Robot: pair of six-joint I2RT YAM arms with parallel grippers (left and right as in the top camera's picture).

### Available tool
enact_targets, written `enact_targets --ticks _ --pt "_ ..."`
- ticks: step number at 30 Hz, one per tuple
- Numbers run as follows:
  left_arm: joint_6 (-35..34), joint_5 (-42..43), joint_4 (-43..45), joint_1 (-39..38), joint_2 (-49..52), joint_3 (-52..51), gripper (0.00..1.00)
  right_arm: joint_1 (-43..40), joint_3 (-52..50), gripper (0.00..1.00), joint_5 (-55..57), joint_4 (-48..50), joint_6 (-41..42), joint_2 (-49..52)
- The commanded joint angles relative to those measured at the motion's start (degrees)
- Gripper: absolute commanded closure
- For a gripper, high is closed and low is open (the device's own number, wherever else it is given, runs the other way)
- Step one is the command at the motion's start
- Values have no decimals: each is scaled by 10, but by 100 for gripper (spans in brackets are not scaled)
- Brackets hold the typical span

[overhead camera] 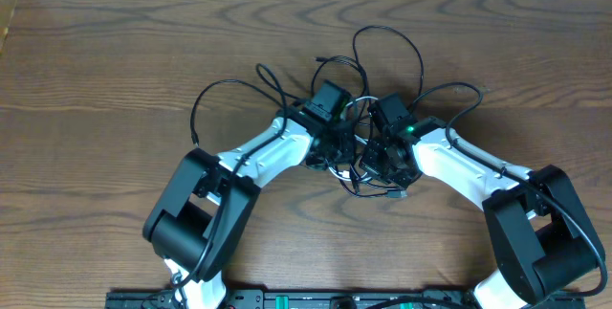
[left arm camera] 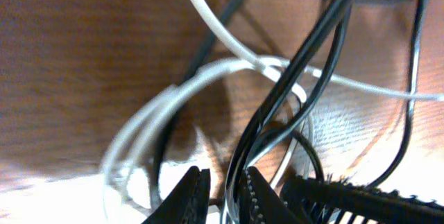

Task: Untangle cables
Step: 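Pull the left gripper leftward and the right gripper rightward, stretching cables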

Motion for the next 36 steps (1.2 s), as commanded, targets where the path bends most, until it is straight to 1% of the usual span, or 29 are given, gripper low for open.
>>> enact_targets --ticks 1,5,11,17,18,21,24,28,31,34,36 --pt "3 -1 -4 9 -16 -7 82 -1 -3 99 -2 -5 -2 3" --pt "1 -2 -4 -1 -16 -7 81 -1 -3 99 -2 -5 -2 3" --pt "-36 -32 -8 -17 -14 -7 81 -4 -3 99 -11 -6 -2 3" --pt "-37 -33 -8 -18 -13 -7 81 -12 -3 99 -13 -6 -4 3" --pt "-37 -34 -8 -18 -13 -7 92 -12 -3 99 -13 -7 -4 3" --pt "-34 -43 -9 -5 -13 -7 92 -13 -3 99 -11 -13 -16 3" --pt "-4 -43 -17 32 -26 -6 93 -22 -3 99 -3 -30 -34 3" --pt "9 -42 -35 110 -71 -6 93 -43 -3 99 -4 -36 -96 1" --pt "21 -11 -37 166 -110 -6 92 -58 -2 99 -4 -33 -141 -7" --pt "26 11 -41 226 -154 -6 93 -72 -1 99 -4 -20 -204 -33" --pt "26 19 -44 256 -174 -6 93 -79 -1 99 -4 -12 -222 -55"
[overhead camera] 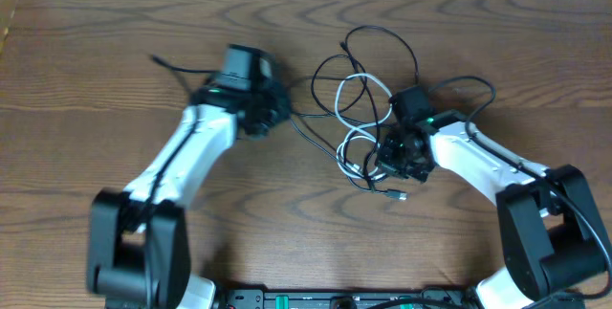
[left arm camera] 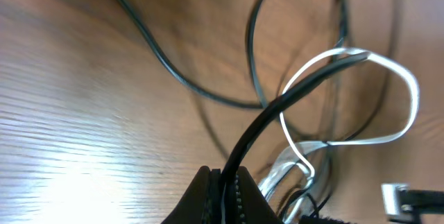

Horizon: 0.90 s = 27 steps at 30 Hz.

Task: Untangle cables
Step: 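Pull the left gripper leftward and the right gripper rightward, stretching cables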

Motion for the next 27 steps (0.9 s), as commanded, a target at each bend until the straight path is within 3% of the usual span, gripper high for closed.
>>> enact_targets --ticks 1,13,17,21,24,27 --pt "14 24 -7 52 -46 -3 92 -16 -1 99 12 14 -80 -58" --pt "21 21 -64 140 -71 -3 93 -25 0 99 51 66 -138 -224" --pt "41 17 -78 141 -70 -3 93 -25 0 99 -45 103 -206 -253" --pt "52 16 -112 135 -70 -3 93 -25 -1 99 -140 152 -212 -257" --pt "64 -35 -150 132 -70 -3 93 -25 -1 99 -125 168 -170 -257" --pt "64 -171 -198 132 -70 -3 93 -36 -1 99 22 109 -60 -257"
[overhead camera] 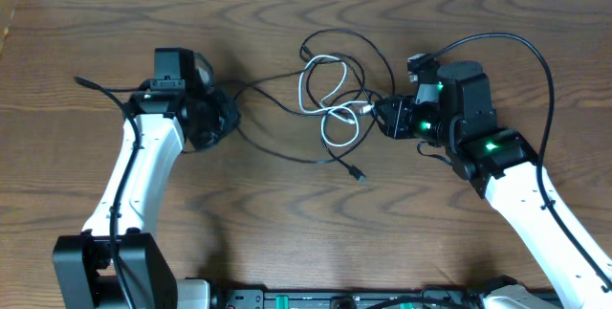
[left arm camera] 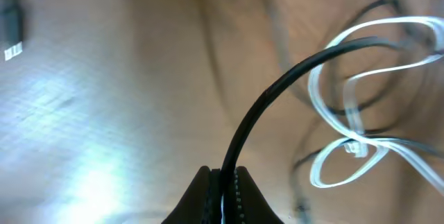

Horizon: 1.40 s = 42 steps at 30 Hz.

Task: Untangle cables

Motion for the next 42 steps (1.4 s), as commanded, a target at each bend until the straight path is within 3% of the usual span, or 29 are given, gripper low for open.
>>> enact_targets --ticks 1,4,7,16,20,24,29,33,37,42 --pt "14 -180 -36 2 -7 -2 93 -18 -1 99 146 -57 126 -7" --pt "13 -282 -58 8 -7 -2 93 -42 -1 99 250 -133 163 -7" --pt "3 -329 -59 28 -7 -2 93 -75 -1 99 324 -195 163 -7" --pt "-15 -315 -25 136 -7 -2 92 -185 -1 99 340 -245 139 -7" --pt "-24 -243 -8 172 -7 -2 93 -202 -1 99 284 -224 89 -7" --pt "-36 -143 13 172 -7 -2 93 -201 -1 99 133 -171 -12 -7" --pt "-18 -28 22 126 -7 -2 93 -182 -1 99 -96 -99 -116 -7" --pt "-3 15 23 71 -7 -2 92 -158 -1 99 -166 -77 -128 -7" --pt "0 27 23 11 -7 -2 61 -133 -1 99 -167 -77 -128 -7" --pt "27 46 23 -60 -7 -2 43 -112 -1 99 -115 -86 -113 -6"
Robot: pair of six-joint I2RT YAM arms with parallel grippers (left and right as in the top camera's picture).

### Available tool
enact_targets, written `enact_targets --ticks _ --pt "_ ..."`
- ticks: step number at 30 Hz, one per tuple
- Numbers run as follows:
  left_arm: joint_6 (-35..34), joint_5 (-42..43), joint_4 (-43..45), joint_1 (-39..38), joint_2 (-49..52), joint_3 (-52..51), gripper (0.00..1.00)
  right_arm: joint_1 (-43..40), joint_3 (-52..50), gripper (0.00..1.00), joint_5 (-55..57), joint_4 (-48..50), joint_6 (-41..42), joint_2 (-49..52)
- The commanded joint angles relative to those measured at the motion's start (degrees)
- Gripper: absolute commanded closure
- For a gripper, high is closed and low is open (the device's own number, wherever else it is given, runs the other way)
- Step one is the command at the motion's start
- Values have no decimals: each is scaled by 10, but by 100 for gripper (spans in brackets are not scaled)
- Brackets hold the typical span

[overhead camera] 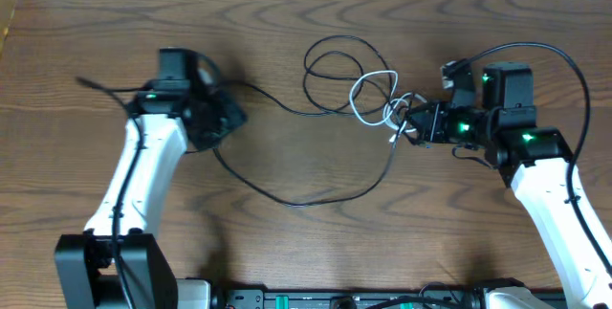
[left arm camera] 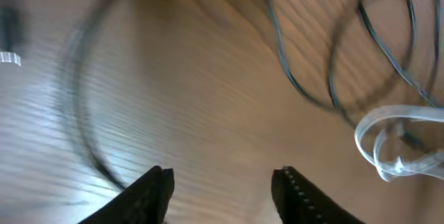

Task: Untangle cables

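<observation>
A long black cable [overhead camera: 296,202] lies slack in a wide curve from beside my left gripper [overhead camera: 229,118] to the middle of the table, its plug end [overhead camera: 81,81] at the far left. More black loops [overhead camera: 335,68] sit at centre back. The looped white cable [overhead camera: 375,94] lies to their right, with my right gripper [overhead camera: 411,122] closed on its near end. In the left wrist view my left gripper [left arm camera: 222,177] is open with bare wood between its fingers, the white cable [left arm camera: 388,141] off to the right and a blurred black strand [left arm camera: 83,134] to the left.
Another thin black cable [overhead camera: 559,60] arcs over the right arm from a plug [overhead camera: 449,66] near its wrist. The wooden table [overhead camera: 306,261] runs out to a pale edge at the back.
My left gripper has opened and let go of the black cable, which now lies slack on the table. My right gripper has shifted to the right with the white cable.
Both grippers were in the tangle at mid table, the left jaws around a black cable. Then the left was shut on it further left, then at the far left, while the right stood to the right with the white cable. Now the cables lie spread apart.
</observation>
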Motion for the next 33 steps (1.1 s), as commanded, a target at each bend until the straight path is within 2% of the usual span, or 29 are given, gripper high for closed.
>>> enact_targets --ticks 1,5,8,10,13,14,15,18,21,25,30,33 --pt "26 34 -1 -44 -7 -1 42 12 1 99 37 -13 10 -6" --pt "25 43 1 -73 -7 -1 42 15 0 97 90 -54 23 -5" --pt "25 43 4 -86 -7 -1 42 16 -1 95 94 -96 -3 1" --pt "25 44 9 -95 -7 -1 42 15 -1 83 141 -139 -4 9" --pt "25 43 23 -115 -7 -1 42 15 -1 60 291 -187 91 24" --pt "26 43 31 -124 -7 -1 42 15 -1 54 323 -194 116 30" --pt "26 43 38 -132 -7 -1 42 15 -1 52 339 -195 125 35" --pt "25 43 64 -158 -5 -1 42 16 -1 49 311 -179 118 44" --pt "22 43 86 -179 3 -1 42 16 -1 48 255 -173 77 47" --pt "6 43 103 -201 24 -1 42 17 -1 48 251 -206 75 47" --pt "-16 47 144 -226 63 -1 42 24 -4 53 250 -256 80 47" --pt "-18 85 191 -241 90 -1 43 31 -15 55 248 -256 89 47"
